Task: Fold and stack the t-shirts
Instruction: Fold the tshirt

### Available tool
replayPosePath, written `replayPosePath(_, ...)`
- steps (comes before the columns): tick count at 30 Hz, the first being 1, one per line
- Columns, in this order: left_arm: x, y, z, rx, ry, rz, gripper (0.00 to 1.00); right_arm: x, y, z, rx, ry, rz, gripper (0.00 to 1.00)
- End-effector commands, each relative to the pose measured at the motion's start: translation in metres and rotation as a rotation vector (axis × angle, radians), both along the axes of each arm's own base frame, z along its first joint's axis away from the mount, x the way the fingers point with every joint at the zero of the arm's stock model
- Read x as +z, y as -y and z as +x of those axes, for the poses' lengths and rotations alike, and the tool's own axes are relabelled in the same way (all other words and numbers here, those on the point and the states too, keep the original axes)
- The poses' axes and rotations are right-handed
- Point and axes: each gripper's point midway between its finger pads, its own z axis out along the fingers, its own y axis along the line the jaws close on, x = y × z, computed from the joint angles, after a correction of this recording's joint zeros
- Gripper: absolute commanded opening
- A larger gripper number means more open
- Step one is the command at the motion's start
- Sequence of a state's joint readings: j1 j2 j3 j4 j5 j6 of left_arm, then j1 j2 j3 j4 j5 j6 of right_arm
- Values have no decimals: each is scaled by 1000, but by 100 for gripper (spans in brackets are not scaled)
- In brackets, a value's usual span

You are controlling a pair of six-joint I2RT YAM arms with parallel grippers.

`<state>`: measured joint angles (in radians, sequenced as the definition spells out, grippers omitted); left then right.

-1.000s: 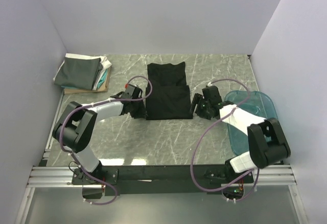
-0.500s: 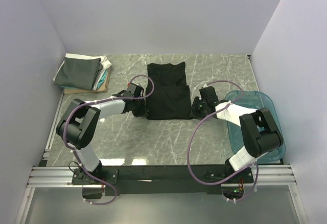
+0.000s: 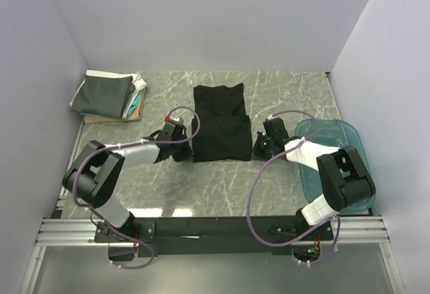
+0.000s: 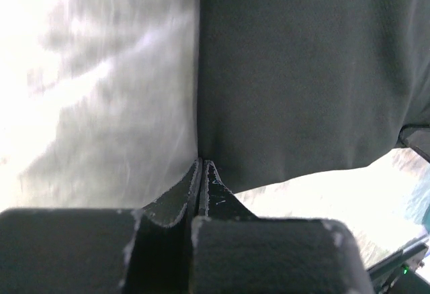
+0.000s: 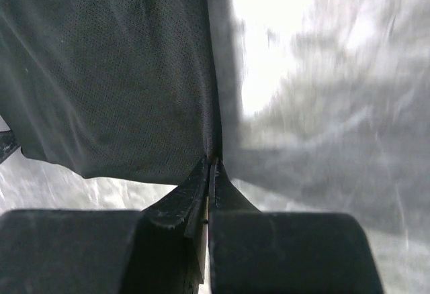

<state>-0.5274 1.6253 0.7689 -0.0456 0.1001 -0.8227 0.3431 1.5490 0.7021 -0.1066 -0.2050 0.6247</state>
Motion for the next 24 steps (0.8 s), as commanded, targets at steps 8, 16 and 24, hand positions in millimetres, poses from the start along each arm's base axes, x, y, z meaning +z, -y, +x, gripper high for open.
replayPosePath(8,-21,-31,-94,68,-116,118,1,-10,8,-90,61,-96,-30,0)
replayPosePath(16,-2,-39,-163,95,-160,137,1,3,19,-155,77,-144,-55,0)
replayPosePath(24,41,-24,-183,86,-76,18,1,35,21,-166,78,-82,-14,0)
